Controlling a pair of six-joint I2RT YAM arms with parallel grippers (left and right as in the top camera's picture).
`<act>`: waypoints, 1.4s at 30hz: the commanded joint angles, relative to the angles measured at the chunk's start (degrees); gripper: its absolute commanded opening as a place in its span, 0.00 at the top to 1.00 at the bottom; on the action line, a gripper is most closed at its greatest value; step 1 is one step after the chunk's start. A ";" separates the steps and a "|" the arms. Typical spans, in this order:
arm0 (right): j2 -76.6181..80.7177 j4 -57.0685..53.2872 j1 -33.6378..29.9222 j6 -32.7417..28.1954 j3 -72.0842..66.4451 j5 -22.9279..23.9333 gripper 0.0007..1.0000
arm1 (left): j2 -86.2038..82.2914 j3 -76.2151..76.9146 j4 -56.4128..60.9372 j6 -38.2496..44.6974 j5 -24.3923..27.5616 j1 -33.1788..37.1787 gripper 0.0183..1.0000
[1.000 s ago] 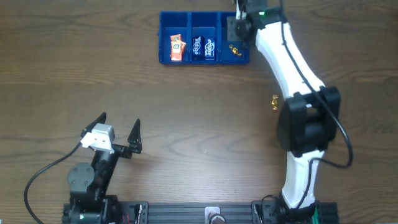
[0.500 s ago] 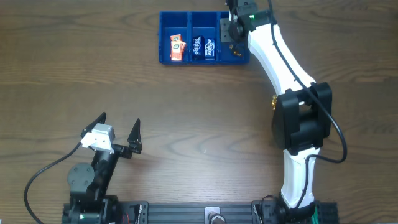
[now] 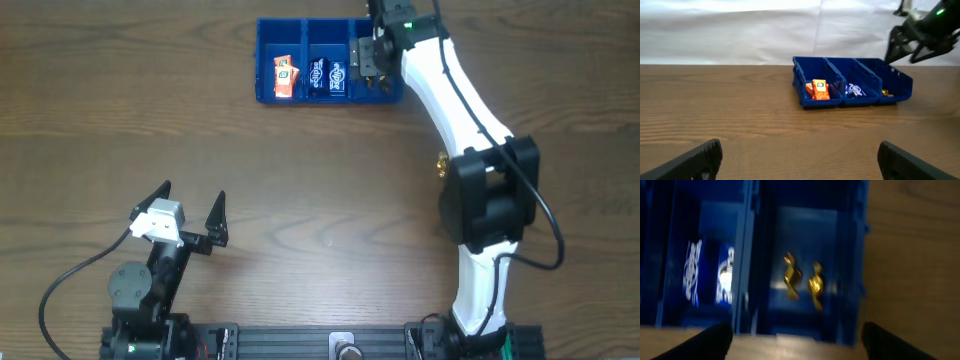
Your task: Sort Candies Into Trays
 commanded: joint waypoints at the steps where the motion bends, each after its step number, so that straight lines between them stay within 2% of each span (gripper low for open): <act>1: -12.44 -8.50 -4.76 0.17 0.55 0.83 0.07 | -0.37 -1.16 -1.84 0.83 0.81 -0.20 0.00; 6: -16.50 -22.21 -8.17 -2.14 -0.28 2.40 0.03 | -0.37 -1.16 -1.84 0.83 0.81 -0.20 0.00; 11: -16.57 -24.81 -9.35 -6.54 -7.37 2.23 0.00 | -0.37 -1.16 -1.84 0.83 0.81 -0.20 0.00; 16: -16.55 -18.36 -10.03 -7.89 -17.81 -1.36 0.00 | -0.37 -1.16 -1.84 0.83 0.81 -0.20 0.00; 22: -16.57 -10.05 -10.45 -7.89 -29.49 -1.62 0.00 | -0.37 -1.16 -1.84 0.83 0.81 -0.20 0.00; 27: -16.55 -2.84 -12.20 -7.89 -37.29 -4.87 0.00 | -0.37 -1.16 -1.84 0.83 0.81 -0.20 0.00; 42: -16.31 5.49 -14.84 -8.98 -42.58 -6.29 0.04 | -0.37 -1.16 -1.84 0.83 0.81 -0.20 0.00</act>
